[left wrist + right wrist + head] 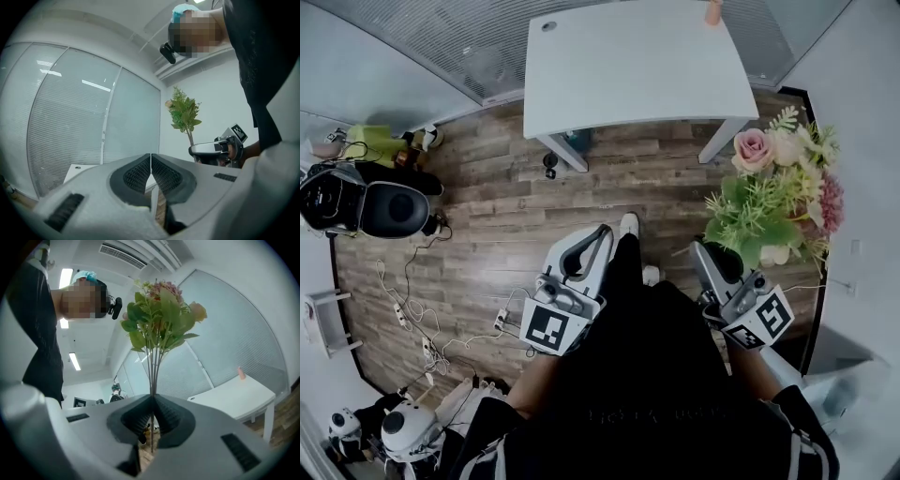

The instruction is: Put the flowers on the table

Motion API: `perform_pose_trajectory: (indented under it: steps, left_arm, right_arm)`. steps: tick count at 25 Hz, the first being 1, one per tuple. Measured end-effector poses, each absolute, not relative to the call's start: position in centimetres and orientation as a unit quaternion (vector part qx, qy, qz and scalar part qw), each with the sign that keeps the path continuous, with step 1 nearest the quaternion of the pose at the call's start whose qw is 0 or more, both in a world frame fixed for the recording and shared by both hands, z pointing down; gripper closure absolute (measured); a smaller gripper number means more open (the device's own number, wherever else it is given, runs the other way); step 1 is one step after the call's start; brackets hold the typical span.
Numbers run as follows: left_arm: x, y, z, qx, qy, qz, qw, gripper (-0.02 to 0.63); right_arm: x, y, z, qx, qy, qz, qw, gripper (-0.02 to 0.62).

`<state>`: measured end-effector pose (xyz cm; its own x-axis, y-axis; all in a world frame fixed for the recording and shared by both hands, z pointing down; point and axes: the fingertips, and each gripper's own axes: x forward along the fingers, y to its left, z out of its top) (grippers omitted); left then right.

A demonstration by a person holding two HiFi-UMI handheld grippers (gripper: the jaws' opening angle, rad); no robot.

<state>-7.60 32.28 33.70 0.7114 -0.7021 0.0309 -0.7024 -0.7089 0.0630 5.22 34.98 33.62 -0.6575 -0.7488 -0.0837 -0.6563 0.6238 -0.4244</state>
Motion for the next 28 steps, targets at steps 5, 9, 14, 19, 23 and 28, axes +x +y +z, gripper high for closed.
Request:
perform_pose_trajectory:
  steps: [5, 9, 14, 19, 23, 28]
  left_arm:
    - [-7.9, 28.7, 34.0, 0.923, -0.383, 0.001, 0.038, 0.584]
    - [-8.8, 25.0, 34.1, 0.924, -0.38, 0.005, 0.043, 0.584]
    - [-9.7, 20.8, 34.5, 0.931, -0.361, 0.029, 0.034, 0.584]
    - [-9.3, 19.5, 35.3, 0.937, -0.348, 0.021, 0.038, 0.584]
    - [-10.0, 17.5, 35.2, 0.939, -0.342, 0.017, 0.041, 0.584]
    - [-10.5, 16.2, 34.8, 0.941, -0.335, 0.017, 0.037, 0.584]
  right_arm:
    - [5.0, 31.1, 33.7, -0.392, 0.894, -0.18, 0.125, 0.555]
    - [3.9, 27.2, 33.1, -0.394, 0.892, -0.185, 0.124, 0.555]
    - [2.1, 22.6, 32.9, -0.396, 0.891, -0.19, 0.117, 0.555]
    - [1.7, 21.1, 33.3, -0.397, 0.89, -0.185, 0.123, 0.555]
    - [0.6, 19.0, 32.9, -0.401, 0.89, -0.18, 0.12, 0.555]
    - [0.2, 17.9, 32.8, -0.407, 0.887, -0.179, 0.123, 0.555]
